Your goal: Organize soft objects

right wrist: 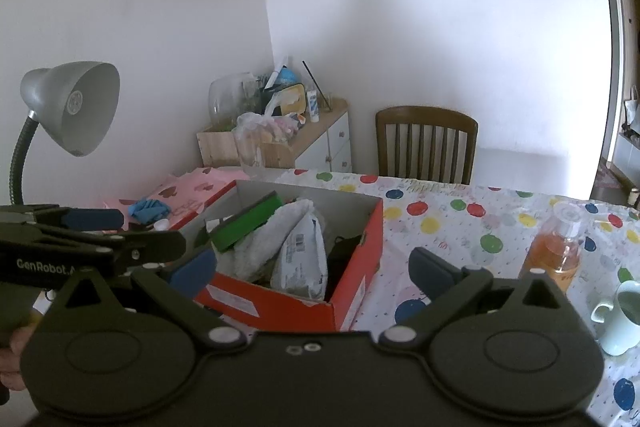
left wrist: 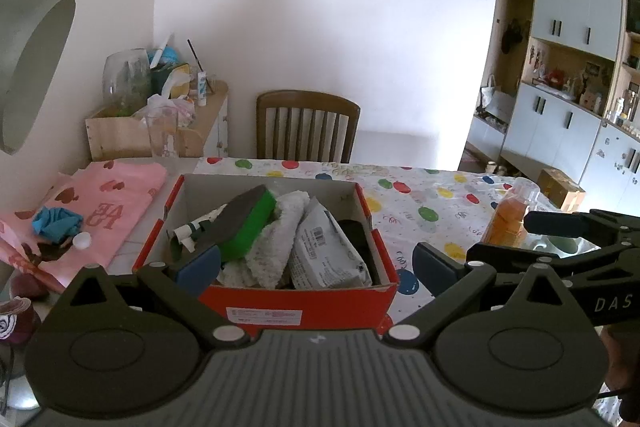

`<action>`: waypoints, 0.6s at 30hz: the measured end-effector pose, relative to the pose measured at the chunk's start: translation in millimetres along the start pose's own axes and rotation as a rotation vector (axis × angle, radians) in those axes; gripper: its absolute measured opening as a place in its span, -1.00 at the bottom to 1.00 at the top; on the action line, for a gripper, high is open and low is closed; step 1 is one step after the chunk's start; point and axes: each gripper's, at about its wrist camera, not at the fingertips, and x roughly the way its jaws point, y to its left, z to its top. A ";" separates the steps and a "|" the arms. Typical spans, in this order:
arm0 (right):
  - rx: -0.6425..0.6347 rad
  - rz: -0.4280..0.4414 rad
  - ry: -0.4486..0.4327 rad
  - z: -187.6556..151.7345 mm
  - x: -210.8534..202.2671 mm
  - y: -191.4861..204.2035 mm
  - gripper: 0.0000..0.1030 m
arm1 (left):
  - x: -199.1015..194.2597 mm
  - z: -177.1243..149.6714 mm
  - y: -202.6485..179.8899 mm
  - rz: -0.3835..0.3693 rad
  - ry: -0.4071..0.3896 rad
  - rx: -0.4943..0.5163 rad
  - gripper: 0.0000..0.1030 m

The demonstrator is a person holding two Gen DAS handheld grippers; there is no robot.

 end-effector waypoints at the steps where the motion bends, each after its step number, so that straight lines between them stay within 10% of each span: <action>1: -0.001 0.000 -0.001 -0.1 -0.9 0.3 0.99 | 0.1 0.0 0.1 -0.002 0.001 -0.001 1.00; 18: -0.001 0.008 0.004 -1.9 -2.6 1.8 0.99 | 0.5 -0.3 -1.6 -0.009 0.007 -0.005 0.99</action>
